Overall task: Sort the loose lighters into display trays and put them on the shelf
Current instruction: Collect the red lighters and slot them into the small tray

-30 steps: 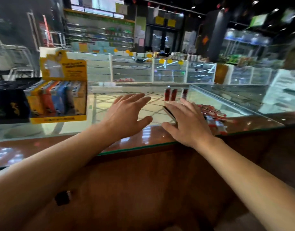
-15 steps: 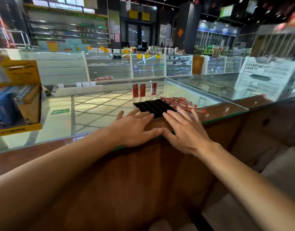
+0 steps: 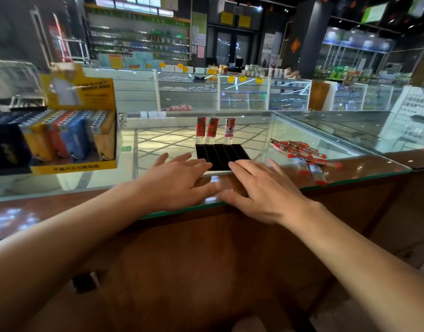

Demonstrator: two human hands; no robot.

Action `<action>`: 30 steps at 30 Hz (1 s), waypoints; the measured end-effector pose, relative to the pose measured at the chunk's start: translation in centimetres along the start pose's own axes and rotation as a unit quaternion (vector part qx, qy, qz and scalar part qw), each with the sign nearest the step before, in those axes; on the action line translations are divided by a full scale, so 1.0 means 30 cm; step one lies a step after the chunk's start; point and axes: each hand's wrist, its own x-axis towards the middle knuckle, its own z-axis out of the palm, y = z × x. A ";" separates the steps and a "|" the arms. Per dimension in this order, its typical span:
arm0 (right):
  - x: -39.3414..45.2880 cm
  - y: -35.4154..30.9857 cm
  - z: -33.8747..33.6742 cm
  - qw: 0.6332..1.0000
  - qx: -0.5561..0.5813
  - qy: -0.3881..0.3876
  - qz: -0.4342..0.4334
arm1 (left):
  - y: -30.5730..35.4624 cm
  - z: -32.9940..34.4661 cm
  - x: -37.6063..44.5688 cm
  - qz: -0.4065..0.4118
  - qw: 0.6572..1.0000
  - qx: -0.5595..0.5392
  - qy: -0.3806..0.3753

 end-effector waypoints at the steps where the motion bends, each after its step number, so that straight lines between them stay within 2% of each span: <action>1: 0.018 -0.025 -0.002 1.000 0.009 -0.003 -0.008 | -0.024 0.000 -0.015 -0.007 1.000 -0.008 0.001; 11: 0.123 -0.230 -0.009 0.997 0.037 -0.031 -0.064 | -0.173 -0.023 -0.178 -0.079 0.996 -0.040 0.022; 19: 0.163 -0.333 -0.015 0.993 0.044 -0.022 -0.103 | -0.257 -0.034 -0.266 -0.112 0.992 -0.043 0.036; 25: 0.155 -0.331 -0.011 0.993 0.063 0.005 -0.097 | -0.253 -0.025 -0.272 -0.105 0.991 -0.039 0.077; 30: 0.093 -0.212 -0.033 0.995 0.049 0.061 -0.063 | -0.182 -0.026 -0.207 -0.087 0.987 -0.061 0.124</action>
